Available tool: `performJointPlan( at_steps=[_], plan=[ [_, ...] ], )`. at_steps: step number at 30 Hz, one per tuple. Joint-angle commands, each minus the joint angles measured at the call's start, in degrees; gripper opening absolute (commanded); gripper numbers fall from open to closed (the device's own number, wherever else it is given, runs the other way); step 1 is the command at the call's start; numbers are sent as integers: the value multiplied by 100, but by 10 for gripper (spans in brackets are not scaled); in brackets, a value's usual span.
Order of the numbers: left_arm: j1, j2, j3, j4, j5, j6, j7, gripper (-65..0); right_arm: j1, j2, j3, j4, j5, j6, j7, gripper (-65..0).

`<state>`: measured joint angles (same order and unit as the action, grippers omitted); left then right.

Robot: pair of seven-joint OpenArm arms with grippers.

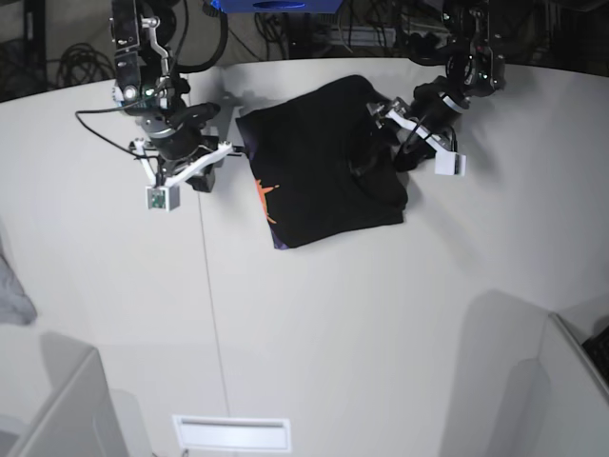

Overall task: Fold the T-shirt properly
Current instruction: 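Grasp the folded bundle's edge with the left gripper and rotate it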

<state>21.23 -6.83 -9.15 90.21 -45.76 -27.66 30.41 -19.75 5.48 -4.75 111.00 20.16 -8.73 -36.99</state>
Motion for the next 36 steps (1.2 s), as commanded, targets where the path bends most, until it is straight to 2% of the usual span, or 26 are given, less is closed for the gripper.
performJointPlan(
  at_steps=[1, 7, 9, 11, 15, 16, 17, 25, 27, 31, 33, 36],
  plan=[
    [-53, -33, 49, 3, -62, 98, -39, -48, -8, 11, 31, 122, 10, 34, 143, -650],
    [-361, -139, 576, -402, -53, 423, -39, -63, -60, 20, 40, 113, 10, 34, 143, -650],
    [-405, -236, 778, -516, -53, 652, -39, -151, -87, 20, 40, 122, 10, 34, 161, -650],
    [-510, -324, 945, -586, -53, 845, -39, -293, -96, 63, 49, 113, 10, 34, 161, -650],
    [-686, -535, 1227, -683, -70, 977, -39, -571, -122, 169, 75, 104, 19, 34, 161, -650],
    [-739, -614, 1332, -683, -70, 986, -39, -624, -157, 169, 163, 104, 19, 34, 170, -650],
    [-792, -693, 1455, -683, -70, 1021, -39, -650, -192, 134, 286, 104, 19, 34, 170, -650],
    [-1635, -1677, 3038, -683, -62, 1126, -30, -650, -491, 116, 1113, 104, 19, 34, 170, -650],
    [-1987, -1888, 3469, -683, -62, 1126, 277, -650, -579, 116, 1297, 104, 19, 34, 170, -650],
    [-2655, -1968, 3864, -683, -53, 1118, 1192, -650, -755, 107, 1544, 104, 28, 34, 170, -650],
    [-2901, -1968, 3908, -674, -53, 1109, 1411, -650, -834, 99, 1640, 104, 28, 34, 170, -650],
    [-3367, -1968, 4145, -674, 193, 1091, 1666, -650, -922, -104, 1851, 96, 28, 34, 170, -650]
  ],
)
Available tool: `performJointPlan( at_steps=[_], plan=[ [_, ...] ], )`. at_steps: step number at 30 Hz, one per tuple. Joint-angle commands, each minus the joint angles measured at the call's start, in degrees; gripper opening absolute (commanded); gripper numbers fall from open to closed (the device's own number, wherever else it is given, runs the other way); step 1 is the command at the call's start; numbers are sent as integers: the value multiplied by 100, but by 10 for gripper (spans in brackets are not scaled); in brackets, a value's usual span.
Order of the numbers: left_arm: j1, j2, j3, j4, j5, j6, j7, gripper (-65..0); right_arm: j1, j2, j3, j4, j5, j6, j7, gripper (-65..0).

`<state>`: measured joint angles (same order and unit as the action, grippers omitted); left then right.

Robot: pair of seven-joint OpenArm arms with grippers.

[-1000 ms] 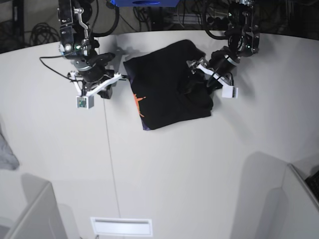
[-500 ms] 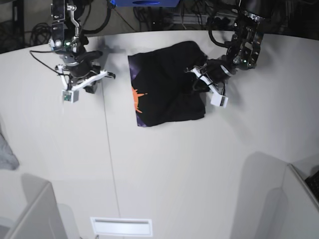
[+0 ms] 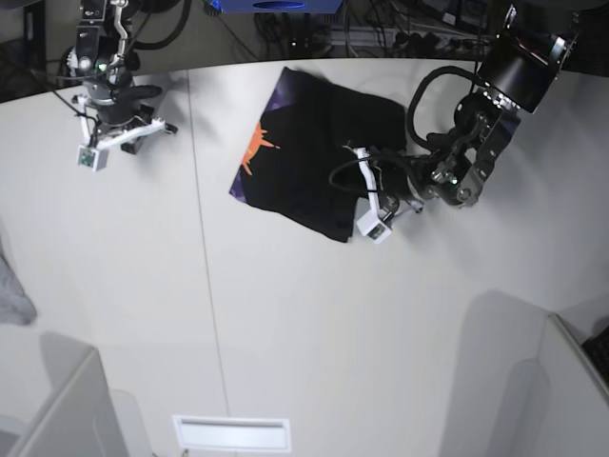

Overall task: Fold the T-shirt properly
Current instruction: 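Grasp the folded bundle's edge with the left gripper and rotate it, then release the bundle and withdraw the left gripper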

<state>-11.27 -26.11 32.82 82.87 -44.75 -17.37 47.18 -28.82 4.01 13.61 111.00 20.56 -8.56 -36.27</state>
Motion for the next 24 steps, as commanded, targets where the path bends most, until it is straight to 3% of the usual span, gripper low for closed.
performJointPlan(
  at_steps=[1, 4, 11, 21, 24],
  plan=[
    [-311, -40, 151, 60, 313, 62, 43, -650, -41, -27, 112, 96, -12, 16, 97, -650],
    [-785, -31, 872, 51, 972, 27, 60, -650, -50, -212, 297, 96, -12, 16, 97, -650],
    [-1462, 145, 2041, 69, 2255, -896, 51, -650, -129, -520, 367, 96, -12, 16, 97, -650],
    [-1524, 989, 2138, 43, 4207, -2224, 34, -650, -173, -924, 367, 96, -12, 16, 106, -650],
    [-1524, 1226, 2156, 43, 4444, -2263, 25, -650, -173, -933, 367, 96, -12, 16, 106, -650]
  ],
)
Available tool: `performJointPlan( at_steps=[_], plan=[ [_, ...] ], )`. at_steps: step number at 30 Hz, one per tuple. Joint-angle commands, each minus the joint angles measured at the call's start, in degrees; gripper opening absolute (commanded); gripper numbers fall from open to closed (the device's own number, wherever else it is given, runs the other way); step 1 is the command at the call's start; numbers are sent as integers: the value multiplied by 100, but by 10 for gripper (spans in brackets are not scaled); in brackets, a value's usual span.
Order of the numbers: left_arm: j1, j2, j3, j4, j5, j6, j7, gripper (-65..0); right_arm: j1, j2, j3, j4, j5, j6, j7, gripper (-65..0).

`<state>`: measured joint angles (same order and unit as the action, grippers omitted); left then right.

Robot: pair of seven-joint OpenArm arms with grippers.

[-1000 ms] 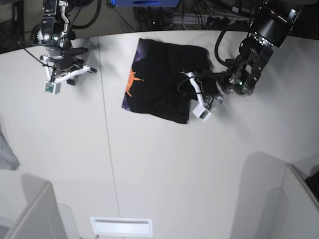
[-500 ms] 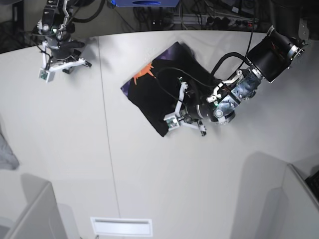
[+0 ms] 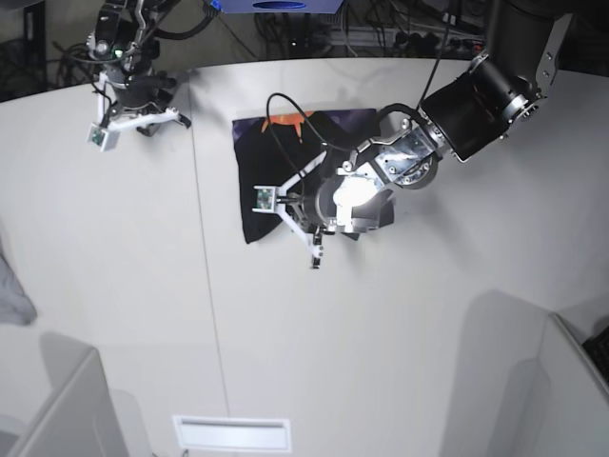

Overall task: Fold the T-shirt properly
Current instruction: 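Release the bundle and withdraw the left gripper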

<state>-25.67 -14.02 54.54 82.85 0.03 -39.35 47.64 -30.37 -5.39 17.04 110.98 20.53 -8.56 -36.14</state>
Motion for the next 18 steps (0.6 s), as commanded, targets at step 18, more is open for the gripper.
performJointPlan(
  at_steps=[18],
  plan=[
    [-330, 220, 554, -377, -78, -65, -12, -650, 17, -37, 6, 98, -10, 16, 93, -650]
  ],
)
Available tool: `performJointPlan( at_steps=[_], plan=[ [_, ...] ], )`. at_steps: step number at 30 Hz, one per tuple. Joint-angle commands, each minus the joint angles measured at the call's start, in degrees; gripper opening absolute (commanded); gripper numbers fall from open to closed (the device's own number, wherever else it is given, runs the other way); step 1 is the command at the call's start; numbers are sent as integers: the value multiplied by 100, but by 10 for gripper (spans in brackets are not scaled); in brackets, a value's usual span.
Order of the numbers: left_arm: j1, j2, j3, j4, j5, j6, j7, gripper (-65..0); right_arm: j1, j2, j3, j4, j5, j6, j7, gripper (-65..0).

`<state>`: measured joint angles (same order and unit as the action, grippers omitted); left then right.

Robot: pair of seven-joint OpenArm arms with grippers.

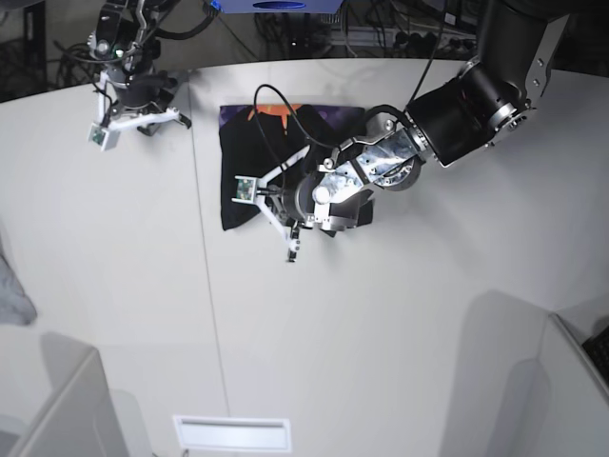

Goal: Fold the T-shirt properly

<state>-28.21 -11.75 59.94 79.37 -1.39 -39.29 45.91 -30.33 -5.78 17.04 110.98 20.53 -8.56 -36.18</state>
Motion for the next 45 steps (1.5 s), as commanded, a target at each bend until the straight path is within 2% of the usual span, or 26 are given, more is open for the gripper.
performJointPlan(
  at_steps=[1, 4, 9, 14, 18, 21, 25, 28, 30, 31, 33, 36, 37, 38, 39, 41, 43, 45],
  plan=[
    [-102, -8, 15, -30, 64, -71, 161, -650, 48, 2, 6, 89, -10, 16, 98, -650],
    [-155, 36, -38, -30, 64, -71, 161, -650, 92, 11, 6, 45, -10, 16, 98, -650],
    [-340, 151, -47, -30, 64, -71, 169, -433, 118, 20, -20, 10, -10, 16, 98, -650],
    [-683, 283, -56, -30, 64, -71, 187, -267, 118, 55, -20, 10, -10, 16, 89, -650],
    [-955, 379, -82, -12, 64, -71, 196, -183, 110, 55, -20, 10, -18, 16, 89, -650],
    [-973, 529, -627, 234, 90, -71, 196, -160, 110, 64, -20, 1, -18, 16, 71, -650],
    [-832, 599, -1515, 814, 99, -71, 240, -166, 83, 73, -20, 1, -18, 16, 71, -650],
    [-577, 581, -2183, 1509, 64, -71, 706, -171, 66, 90, -29, 1, -18, 25, 71, -650],
    [-234, 432, -2693, 2124, 64, -71, 1022, -178, 48, 240, -47, 19, -18, 60, 71, -650],
    [-23, 318, -2939, 2529, 64, -71, 1092, -207, 13, 257, -55, 45, -18, 201, 71, -650],
    [592, 28, -3396, 3188, 134, -71, 1101, -329, -93, 284, -135, 89, -18, 614, 98, -650],
    [1480, -377, -4021, 3592, 126, -71, 1084, -586, -154, 284, -143, 247, -36, 983, 98, -650],
    [1753, -456, -4205, 3584, 126, -71, 1031, -650, -181, 284, -143, 274, -45, 1062, 98, -650],
    [2007, -535, -4390, 3557, 126, -71, 908, -650, -198, 284, -143, 291, -45, 1115, 98, -650],
    [2333, -614, -4583, 3540, 126, -71, 706, -650, -207, 284, -143, 318, -53, 1168, 98, -650],
    [3177, -896, -4988, 3531, 126, -71, -130, -650, -224, 354, -143, 335, -62, 1291, 98, -650],
    [4021, -1142, -5278, 3443, 126, -71, -1422, -650, -224, 556, -143, 300, -150, 1396, 98, -650],
    [4865, -1291, -5612, 3223, 126, -71, -2899, -650, -304, 609, -143, 335, -405, 1440, 159, -650]
  ],
)
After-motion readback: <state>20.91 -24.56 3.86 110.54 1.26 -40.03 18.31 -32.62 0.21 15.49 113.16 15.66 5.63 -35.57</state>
